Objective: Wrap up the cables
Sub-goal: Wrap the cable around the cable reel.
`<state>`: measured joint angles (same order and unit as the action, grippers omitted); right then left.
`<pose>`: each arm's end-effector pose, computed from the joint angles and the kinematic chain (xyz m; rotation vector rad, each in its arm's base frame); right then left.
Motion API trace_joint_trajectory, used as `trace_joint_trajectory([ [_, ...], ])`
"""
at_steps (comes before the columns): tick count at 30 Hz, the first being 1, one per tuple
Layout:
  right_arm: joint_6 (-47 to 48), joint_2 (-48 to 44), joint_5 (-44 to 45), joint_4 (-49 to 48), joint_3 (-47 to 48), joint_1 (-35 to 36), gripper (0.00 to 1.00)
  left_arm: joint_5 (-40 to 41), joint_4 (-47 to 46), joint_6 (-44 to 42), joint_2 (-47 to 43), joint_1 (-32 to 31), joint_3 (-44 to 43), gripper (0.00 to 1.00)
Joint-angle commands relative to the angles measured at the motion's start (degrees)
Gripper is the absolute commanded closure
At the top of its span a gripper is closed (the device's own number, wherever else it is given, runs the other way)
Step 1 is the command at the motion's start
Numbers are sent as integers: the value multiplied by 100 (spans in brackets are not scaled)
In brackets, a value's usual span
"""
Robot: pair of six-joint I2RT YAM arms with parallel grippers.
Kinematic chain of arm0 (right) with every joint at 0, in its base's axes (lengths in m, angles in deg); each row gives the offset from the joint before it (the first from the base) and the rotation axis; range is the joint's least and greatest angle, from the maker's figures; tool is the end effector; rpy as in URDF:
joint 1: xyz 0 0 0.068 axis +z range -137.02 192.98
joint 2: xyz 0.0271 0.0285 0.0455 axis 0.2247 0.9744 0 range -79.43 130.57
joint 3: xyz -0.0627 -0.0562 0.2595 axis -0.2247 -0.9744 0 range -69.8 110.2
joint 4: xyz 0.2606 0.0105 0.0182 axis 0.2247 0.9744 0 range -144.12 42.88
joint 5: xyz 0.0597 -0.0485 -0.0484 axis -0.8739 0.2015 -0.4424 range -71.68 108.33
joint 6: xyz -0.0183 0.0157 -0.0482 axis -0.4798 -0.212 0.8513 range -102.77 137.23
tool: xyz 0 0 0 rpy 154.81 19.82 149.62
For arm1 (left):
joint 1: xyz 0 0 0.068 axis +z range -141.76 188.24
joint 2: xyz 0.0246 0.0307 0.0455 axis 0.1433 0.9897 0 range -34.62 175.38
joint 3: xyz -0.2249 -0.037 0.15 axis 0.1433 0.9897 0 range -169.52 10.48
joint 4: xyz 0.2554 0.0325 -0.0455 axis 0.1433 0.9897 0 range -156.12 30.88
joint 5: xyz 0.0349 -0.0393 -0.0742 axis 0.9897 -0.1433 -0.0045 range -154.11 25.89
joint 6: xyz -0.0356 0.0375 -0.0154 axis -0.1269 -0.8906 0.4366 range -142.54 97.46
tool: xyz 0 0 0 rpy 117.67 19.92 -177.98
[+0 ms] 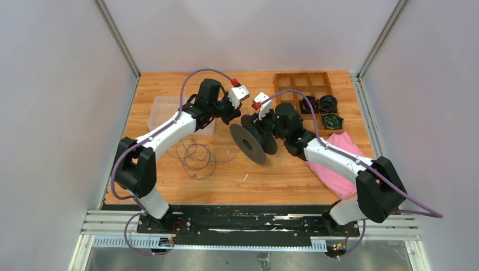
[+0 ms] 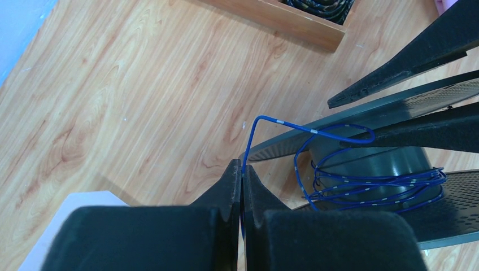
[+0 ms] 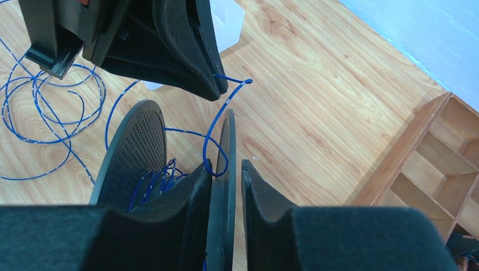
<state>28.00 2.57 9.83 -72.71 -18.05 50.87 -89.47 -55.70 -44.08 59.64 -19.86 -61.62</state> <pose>0.2588 0.2080 0.2814 -0.8375 1.5891 0.4720 0.3267 -0.1918 0.2827 1.1212 1.8053 -0.5398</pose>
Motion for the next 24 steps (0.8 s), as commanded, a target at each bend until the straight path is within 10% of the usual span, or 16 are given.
trace_joint_trajectory([
  [1,14,33,182,-2,1,69,74,-135,-1,51,96,-14,-188,100],
  [24,250,88,443,135,-31,118,85,183,-13,-257,168,-118,-5,100],
])
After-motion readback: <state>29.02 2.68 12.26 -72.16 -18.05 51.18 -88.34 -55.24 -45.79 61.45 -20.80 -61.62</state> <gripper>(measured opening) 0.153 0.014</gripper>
